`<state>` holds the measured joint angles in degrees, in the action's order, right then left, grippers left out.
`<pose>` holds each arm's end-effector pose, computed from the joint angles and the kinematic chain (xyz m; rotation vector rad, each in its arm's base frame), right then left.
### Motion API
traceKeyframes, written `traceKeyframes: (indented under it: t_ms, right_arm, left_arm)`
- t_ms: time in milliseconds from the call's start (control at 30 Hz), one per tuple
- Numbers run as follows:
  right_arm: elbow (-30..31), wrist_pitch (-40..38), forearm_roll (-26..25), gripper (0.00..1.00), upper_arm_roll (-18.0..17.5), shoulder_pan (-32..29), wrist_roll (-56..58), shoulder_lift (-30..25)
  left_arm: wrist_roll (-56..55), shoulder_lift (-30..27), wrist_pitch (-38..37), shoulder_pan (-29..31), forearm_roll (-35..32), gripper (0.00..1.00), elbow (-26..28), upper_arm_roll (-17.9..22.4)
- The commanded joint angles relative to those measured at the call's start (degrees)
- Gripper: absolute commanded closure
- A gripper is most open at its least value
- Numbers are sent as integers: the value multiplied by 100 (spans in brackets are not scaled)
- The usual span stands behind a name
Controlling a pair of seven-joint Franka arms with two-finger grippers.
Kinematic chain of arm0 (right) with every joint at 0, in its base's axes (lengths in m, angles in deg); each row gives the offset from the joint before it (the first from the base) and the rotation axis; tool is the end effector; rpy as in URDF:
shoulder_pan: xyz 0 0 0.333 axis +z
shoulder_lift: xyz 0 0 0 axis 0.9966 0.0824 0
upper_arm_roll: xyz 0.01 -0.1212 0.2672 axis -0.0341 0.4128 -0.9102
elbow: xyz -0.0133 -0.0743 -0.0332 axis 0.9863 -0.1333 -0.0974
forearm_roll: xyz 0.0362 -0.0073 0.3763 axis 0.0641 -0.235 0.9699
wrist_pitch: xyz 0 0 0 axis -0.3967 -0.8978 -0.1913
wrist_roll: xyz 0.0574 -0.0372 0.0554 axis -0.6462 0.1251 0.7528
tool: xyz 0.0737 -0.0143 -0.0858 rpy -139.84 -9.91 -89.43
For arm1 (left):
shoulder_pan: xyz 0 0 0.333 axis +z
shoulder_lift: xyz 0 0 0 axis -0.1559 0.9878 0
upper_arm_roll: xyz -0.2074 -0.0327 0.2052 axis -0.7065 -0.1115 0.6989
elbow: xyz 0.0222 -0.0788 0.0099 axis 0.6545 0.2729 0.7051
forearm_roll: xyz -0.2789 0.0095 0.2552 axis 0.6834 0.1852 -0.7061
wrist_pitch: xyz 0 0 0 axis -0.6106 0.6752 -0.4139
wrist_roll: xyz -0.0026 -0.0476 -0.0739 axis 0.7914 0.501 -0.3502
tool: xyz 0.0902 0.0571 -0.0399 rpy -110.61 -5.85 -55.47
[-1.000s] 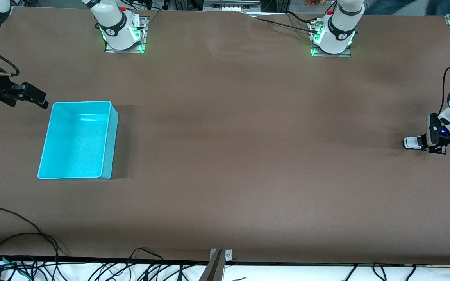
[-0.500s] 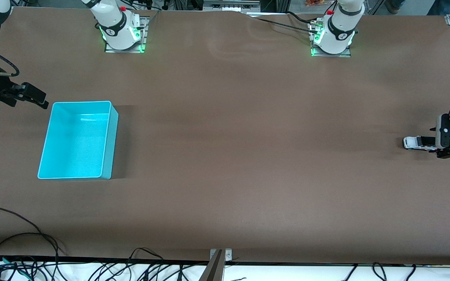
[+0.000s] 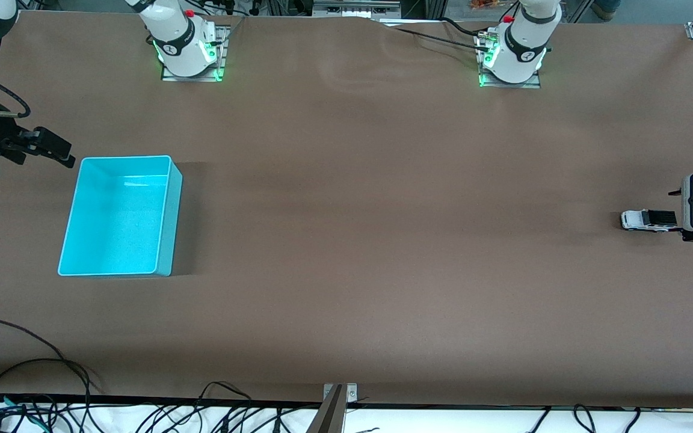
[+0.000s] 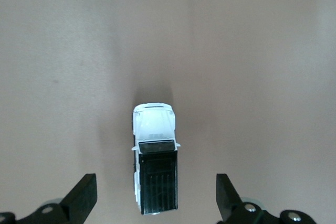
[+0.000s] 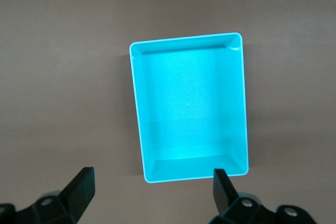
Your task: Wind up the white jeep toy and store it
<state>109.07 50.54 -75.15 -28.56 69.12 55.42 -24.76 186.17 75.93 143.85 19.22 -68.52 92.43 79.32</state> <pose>0.5486 -0.0108 0.5462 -3.1372 0.1026 -0.0384 0.5529 0.2959 0.2593 2.0385 -2.1715 -0.2718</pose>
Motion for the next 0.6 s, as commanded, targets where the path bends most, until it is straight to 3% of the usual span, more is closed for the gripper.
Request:
traceKeyframes:
  t_ms: [0, 300, 567]
  right_arm:
    - [-52, -76, 95, 0, -17, -19, -20, -33]
    - [-61, -67, 104, 0, -25, -19, -20, -33]
    - [-61, -76, 104, 0, -26, -19, -20, -33]
  left_arm:
    - [-84, 234, 154, 64, -594, 0, -55, 16]
    - [13, 392, 734, 564, -647, 0, -55, 33]
    - [136, 673, 787, 917, -674, 0, -37, 33]
